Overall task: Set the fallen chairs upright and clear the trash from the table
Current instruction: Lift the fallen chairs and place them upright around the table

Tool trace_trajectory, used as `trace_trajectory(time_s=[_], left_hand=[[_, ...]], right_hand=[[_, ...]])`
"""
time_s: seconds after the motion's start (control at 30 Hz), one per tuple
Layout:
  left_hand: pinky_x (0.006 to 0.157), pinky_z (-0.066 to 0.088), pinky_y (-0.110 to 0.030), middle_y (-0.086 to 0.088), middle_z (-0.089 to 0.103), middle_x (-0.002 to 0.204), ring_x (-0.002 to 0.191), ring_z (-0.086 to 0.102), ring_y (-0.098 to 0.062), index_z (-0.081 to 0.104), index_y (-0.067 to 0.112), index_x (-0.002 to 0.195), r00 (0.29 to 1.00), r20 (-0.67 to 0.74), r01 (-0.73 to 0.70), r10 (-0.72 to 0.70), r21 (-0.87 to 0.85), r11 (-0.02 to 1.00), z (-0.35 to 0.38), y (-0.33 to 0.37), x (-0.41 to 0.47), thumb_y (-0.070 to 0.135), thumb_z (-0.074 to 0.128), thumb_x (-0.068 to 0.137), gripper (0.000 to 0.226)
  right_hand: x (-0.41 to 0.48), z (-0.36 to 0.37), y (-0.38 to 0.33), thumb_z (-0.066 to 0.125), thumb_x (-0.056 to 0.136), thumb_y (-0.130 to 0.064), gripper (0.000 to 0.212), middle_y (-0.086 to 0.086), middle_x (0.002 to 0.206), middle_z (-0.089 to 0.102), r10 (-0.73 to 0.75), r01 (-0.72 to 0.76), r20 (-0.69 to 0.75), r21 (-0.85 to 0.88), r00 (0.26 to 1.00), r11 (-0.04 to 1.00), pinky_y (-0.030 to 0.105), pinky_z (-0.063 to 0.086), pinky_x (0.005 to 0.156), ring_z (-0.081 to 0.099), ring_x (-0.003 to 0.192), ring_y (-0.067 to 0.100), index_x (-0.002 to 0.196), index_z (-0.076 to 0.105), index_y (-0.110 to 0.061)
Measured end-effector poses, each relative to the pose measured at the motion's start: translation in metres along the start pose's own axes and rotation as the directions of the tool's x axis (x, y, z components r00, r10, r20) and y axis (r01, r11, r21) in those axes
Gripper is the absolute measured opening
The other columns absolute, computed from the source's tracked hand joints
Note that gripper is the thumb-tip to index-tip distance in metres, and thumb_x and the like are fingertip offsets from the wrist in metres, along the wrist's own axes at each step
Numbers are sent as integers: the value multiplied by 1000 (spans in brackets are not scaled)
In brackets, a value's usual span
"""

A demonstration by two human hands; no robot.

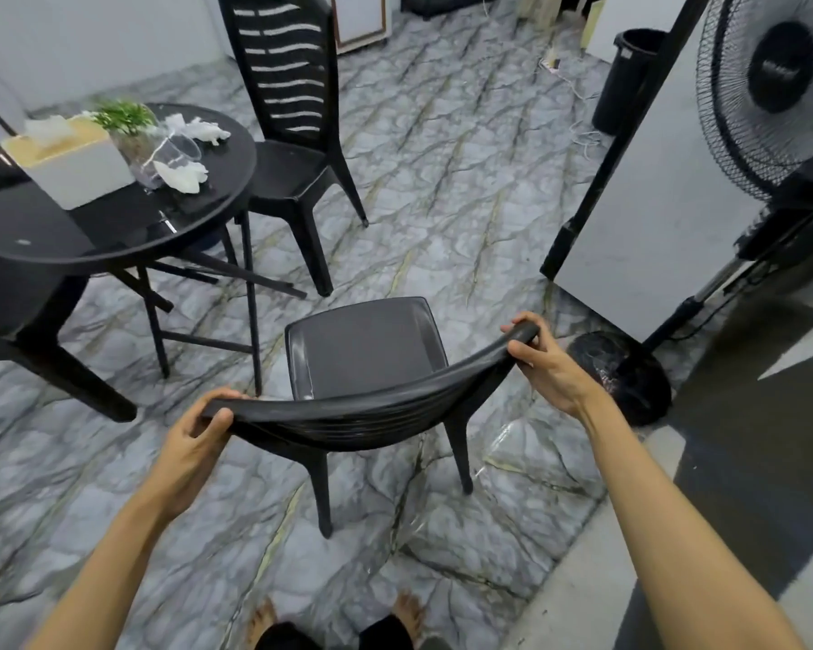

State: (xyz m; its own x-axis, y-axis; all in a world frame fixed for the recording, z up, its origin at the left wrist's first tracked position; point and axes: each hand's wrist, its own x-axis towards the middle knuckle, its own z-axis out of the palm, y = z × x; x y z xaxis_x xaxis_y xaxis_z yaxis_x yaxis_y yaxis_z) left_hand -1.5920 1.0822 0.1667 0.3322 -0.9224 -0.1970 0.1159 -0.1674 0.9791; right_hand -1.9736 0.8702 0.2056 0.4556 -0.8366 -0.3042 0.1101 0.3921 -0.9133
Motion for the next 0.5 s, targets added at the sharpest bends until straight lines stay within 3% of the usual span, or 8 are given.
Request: trace_trajectory(time_s=[0.2,0.37,0.5], left_hand=[[76,50,-8,15,70,91,85,65,4,60,19,97,987,-161,-16,10,-37,999,-46,-2,-30,21,44,88,18],[81,50,-9,3,62,106,90,63,0,63,20,97,961,-277,-38,3,-121,992,-86,-3,-53,24,46,84,21],[88,50,-14,4,60,115,98,61,-2,66,25,99,934,-355,-29,-37,-180,983,-108,1,-63,27,47,84,24]], right_hand=[[42,61,8,63,74,-7,33,0,99,51,12,-12,127,-2,992,1000,12,50,71,57,82,6,96,48,-26],[79,121,7,71,66,-16,39,0,95,52,28,-16,252,-48,967,999,15,51,70,60,81,6,97,50,-26],[103,162,4,72,67,-16,38,-2,90,55,30,-8,347,-64,937,998,16,51,68,63,75,4,97,51,-24]])
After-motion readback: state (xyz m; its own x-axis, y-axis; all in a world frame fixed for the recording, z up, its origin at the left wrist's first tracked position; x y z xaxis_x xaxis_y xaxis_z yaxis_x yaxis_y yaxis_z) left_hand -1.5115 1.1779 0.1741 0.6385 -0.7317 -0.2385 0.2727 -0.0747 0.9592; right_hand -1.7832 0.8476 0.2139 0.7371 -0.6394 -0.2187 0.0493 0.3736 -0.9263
